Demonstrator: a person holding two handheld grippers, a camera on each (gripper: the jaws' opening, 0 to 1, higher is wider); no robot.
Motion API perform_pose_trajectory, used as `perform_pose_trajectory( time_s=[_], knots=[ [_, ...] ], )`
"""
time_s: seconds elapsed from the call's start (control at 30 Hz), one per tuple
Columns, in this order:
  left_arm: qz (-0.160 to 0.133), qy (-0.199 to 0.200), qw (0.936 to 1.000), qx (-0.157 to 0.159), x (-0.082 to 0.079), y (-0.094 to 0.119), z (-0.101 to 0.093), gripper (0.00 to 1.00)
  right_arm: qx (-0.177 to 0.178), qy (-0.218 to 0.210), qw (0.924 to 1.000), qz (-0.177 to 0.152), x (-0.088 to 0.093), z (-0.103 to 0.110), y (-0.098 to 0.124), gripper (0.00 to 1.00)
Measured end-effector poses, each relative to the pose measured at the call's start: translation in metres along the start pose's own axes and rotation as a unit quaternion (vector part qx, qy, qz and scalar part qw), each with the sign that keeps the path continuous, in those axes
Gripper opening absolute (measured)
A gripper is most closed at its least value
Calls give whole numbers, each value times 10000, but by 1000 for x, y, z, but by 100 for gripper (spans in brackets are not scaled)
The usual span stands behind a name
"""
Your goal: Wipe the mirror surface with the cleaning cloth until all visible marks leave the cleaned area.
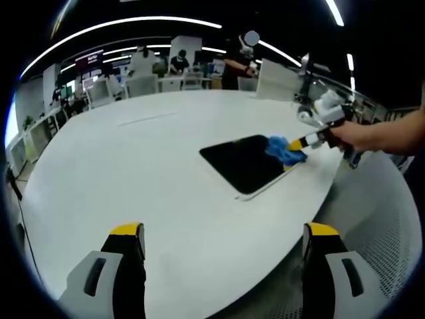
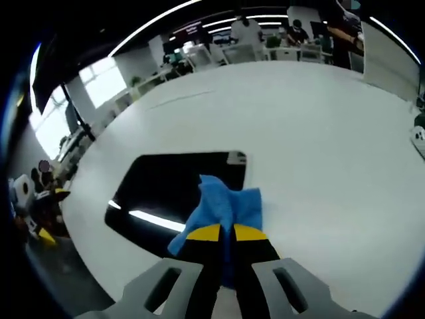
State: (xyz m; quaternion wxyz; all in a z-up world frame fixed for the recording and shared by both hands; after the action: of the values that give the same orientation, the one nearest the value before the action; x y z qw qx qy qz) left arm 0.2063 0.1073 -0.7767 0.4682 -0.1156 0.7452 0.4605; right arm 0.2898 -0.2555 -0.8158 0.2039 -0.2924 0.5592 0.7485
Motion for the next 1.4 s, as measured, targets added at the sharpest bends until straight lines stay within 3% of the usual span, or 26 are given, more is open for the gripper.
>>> perform_pose_trajectory(
  time_s=[0.97, 1.4],
  knots=[
    [-47, 28, 10000, -54, 0, 1, 2, 99, 129, -10, 9999, -95, -3, 1, 1, 0],
    [-29, 13, 10000, -29, 0, 1, 1, 99, -40, -87, 9999, 106, -2, 12, -3, 0]
  ],
)
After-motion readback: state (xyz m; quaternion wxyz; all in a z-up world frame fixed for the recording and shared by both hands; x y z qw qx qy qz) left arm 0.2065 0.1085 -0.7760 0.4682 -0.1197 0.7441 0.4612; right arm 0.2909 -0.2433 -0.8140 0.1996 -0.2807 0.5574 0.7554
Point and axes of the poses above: the point that each gripper's makers call its tool centre point, and the gripper's own axes: y roughly backward along the fingers, z roughly to its left, x roughly out of its underside, the point moved 7 cm from there along y, roughly backward along the fingers
